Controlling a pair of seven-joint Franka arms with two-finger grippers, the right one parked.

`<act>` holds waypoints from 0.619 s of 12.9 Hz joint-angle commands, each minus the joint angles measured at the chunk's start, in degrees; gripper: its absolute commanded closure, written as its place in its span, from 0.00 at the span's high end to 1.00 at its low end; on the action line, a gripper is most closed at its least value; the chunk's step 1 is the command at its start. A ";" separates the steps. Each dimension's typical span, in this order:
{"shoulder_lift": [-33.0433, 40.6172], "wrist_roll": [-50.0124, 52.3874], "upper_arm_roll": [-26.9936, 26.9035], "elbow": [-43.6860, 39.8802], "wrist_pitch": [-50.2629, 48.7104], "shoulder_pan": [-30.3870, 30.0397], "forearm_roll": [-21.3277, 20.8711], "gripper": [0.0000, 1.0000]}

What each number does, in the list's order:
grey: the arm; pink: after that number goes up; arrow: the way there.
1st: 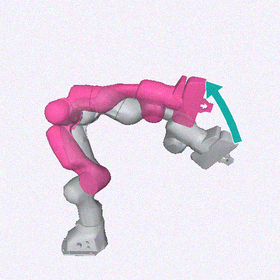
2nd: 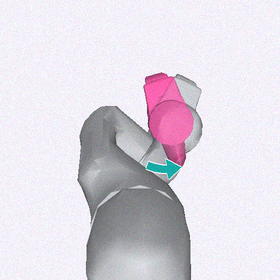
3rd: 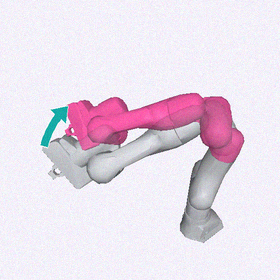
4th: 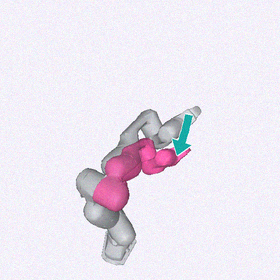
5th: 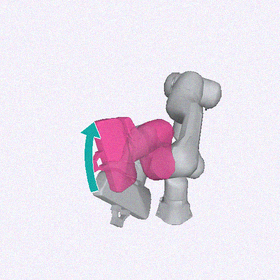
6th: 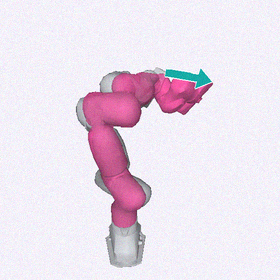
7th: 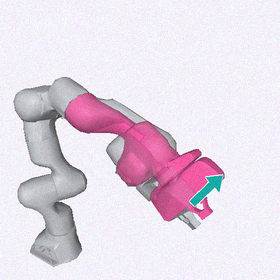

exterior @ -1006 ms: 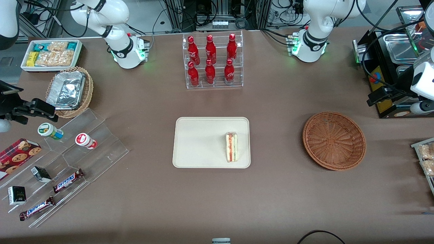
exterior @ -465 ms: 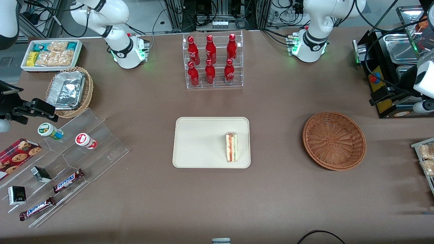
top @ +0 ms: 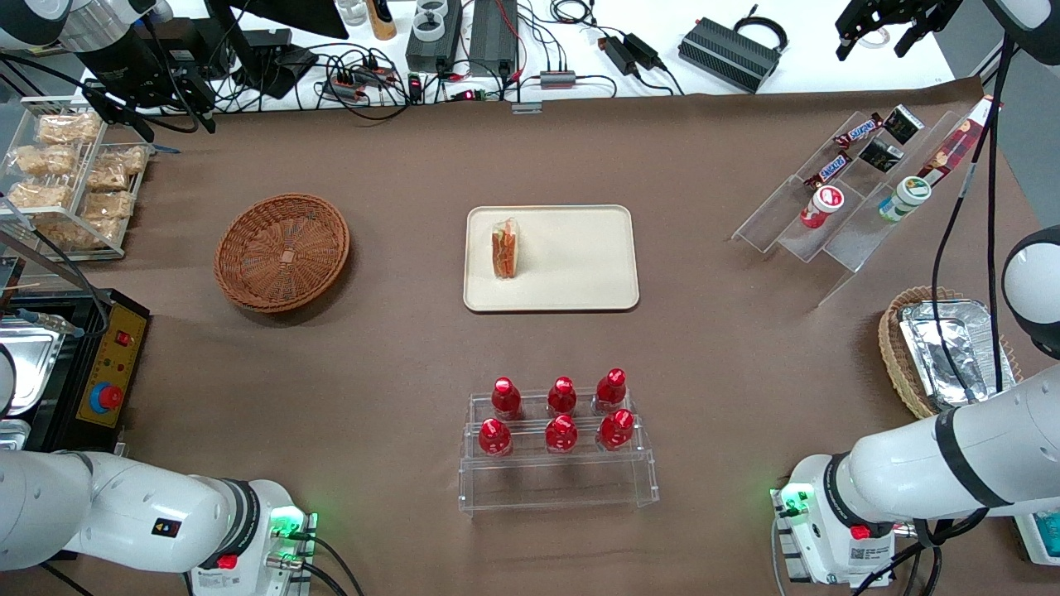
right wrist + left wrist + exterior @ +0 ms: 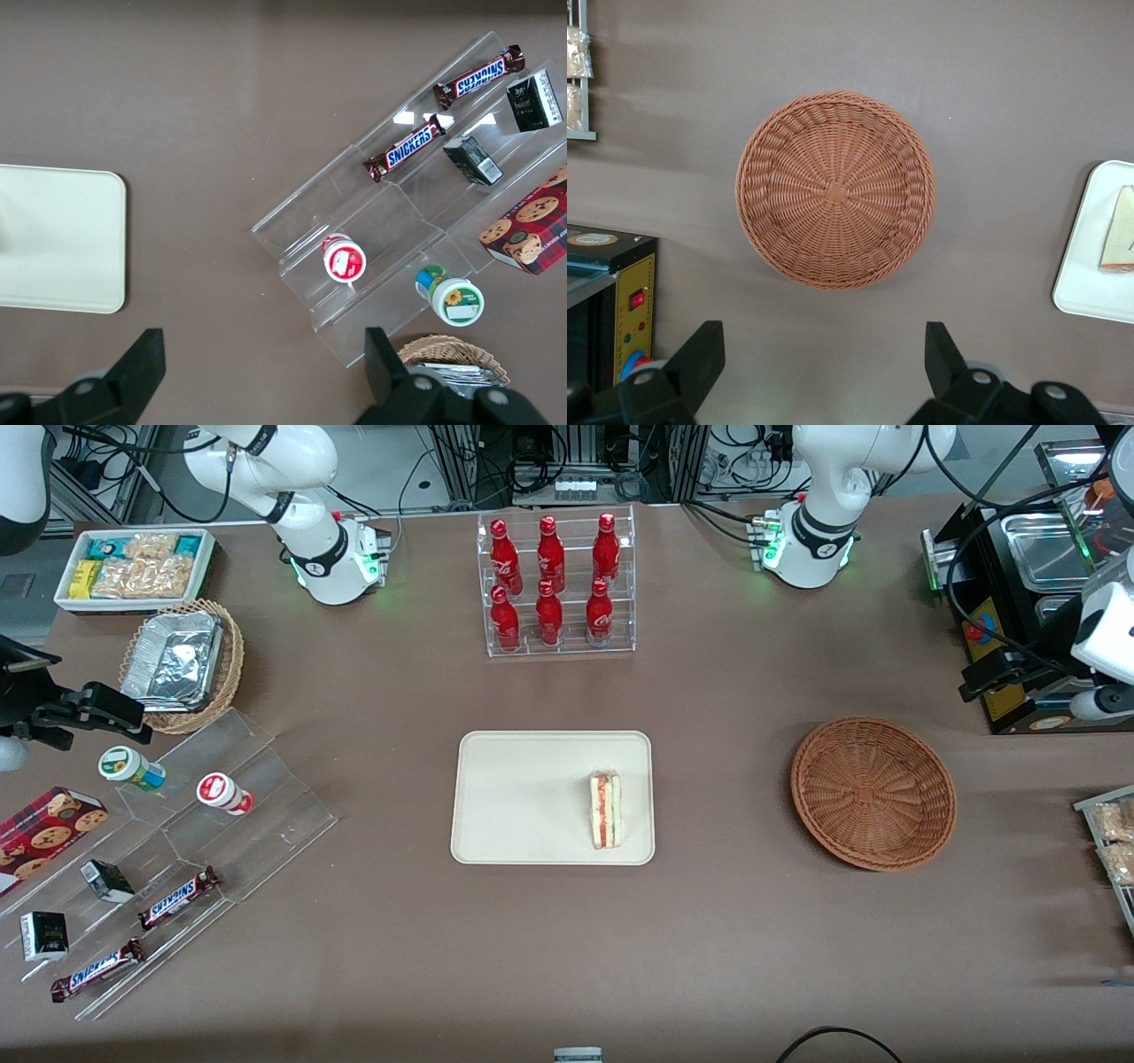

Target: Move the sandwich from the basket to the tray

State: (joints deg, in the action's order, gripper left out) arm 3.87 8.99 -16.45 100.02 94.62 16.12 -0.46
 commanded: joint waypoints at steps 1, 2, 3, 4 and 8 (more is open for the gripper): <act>0.52 -0.47 0.10 -1.23 -2.14 0.49 -0.33 1.00; 0.61 -0.47 0.27 -1.93 -3.11 0.49 -0.24 1.00; 0.61 -0.55 1.84 -2.72 -4.17 -0.64 -0.15 1.00; 0.61 -0.64 3.51 -3.25 -4.70 -2.14 -0.06 1.00; 0.52 -0.12 15.11 -3.17 -4.79 -12.95 0.29 1.00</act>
State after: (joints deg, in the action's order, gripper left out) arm 4.01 9.00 -5.57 97.33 91.26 7.22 -0.40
